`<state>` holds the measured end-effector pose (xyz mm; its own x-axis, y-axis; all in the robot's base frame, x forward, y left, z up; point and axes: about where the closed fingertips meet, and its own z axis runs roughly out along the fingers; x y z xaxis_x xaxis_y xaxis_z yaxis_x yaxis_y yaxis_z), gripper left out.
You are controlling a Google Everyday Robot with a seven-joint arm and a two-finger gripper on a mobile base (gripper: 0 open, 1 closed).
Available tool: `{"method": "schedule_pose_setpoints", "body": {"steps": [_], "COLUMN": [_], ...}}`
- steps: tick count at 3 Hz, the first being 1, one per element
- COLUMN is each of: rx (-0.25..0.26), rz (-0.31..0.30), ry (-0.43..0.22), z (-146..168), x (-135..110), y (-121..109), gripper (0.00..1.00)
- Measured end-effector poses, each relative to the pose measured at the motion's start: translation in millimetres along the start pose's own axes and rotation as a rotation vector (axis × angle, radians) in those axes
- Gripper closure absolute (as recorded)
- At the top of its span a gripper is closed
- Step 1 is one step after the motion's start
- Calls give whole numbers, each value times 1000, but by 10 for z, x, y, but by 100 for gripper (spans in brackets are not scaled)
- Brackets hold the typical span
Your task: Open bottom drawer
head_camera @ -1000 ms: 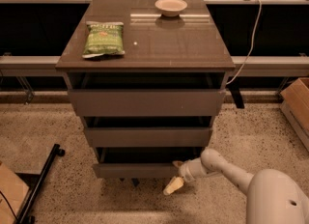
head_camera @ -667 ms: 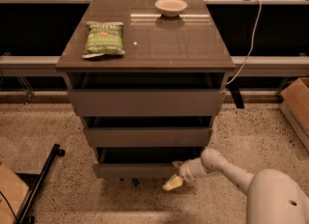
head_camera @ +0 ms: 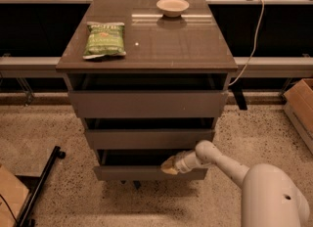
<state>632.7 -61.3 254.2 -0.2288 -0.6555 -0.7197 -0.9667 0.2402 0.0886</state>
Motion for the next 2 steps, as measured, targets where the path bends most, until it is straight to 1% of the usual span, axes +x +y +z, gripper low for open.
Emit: {"method": "schedule_pose_setpoints", "body": {"steps": [1,2], "rx": [-3,-8], "rz": [-12,-12], "ry": [-1,-2], "z": [23,52], "x": [-16,-19], "y": [11,30], "gripper": [74,50]}}
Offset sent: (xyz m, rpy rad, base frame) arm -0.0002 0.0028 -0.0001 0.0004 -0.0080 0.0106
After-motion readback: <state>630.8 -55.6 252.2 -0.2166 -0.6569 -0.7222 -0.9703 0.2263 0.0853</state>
